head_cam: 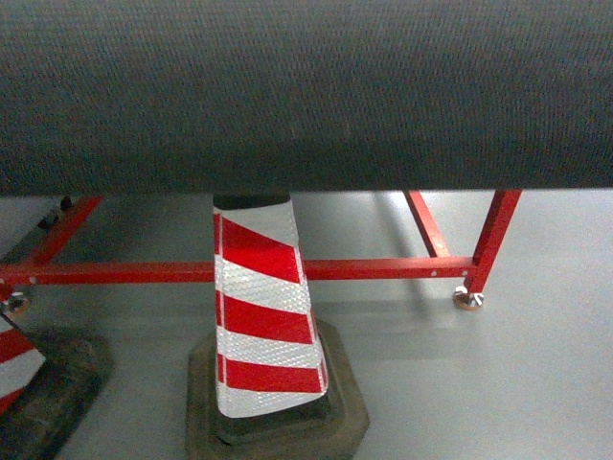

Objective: Pick blue part to blue bin on bottom shelf

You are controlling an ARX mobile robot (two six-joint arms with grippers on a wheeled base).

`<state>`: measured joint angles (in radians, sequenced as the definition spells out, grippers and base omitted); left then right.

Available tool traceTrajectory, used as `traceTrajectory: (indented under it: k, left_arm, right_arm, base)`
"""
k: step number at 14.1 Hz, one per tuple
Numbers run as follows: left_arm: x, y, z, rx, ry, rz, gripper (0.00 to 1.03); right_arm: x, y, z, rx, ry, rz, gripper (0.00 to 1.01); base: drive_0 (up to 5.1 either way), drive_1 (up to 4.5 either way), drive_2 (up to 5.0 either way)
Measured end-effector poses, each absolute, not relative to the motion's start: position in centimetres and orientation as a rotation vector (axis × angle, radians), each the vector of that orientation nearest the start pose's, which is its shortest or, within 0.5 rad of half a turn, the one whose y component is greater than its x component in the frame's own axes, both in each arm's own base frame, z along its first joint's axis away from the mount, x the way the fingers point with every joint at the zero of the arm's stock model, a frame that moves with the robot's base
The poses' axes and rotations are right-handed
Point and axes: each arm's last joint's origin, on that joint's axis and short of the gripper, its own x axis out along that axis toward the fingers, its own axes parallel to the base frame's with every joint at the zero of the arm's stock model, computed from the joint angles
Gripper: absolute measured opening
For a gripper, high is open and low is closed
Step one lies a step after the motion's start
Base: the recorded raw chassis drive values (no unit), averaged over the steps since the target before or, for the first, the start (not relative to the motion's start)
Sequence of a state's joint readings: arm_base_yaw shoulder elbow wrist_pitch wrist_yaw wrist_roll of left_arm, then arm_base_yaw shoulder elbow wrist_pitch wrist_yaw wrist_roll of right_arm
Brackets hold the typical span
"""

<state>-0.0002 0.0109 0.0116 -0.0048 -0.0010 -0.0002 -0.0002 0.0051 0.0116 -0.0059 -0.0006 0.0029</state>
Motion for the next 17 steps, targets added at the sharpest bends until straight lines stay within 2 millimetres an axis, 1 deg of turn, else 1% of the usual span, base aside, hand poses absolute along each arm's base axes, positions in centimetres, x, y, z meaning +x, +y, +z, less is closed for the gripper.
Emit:
traceTrajectory:
  k: [17]
  left_arm:
    - [9.77,0.0,16.66,0.0,0.0,0.0,0.98]
  right_arm:
    - [9.73,0.0,16.69,0.002,-0.005,0.0,0.98]
  base:
    - [0.0,0.0,0.0]
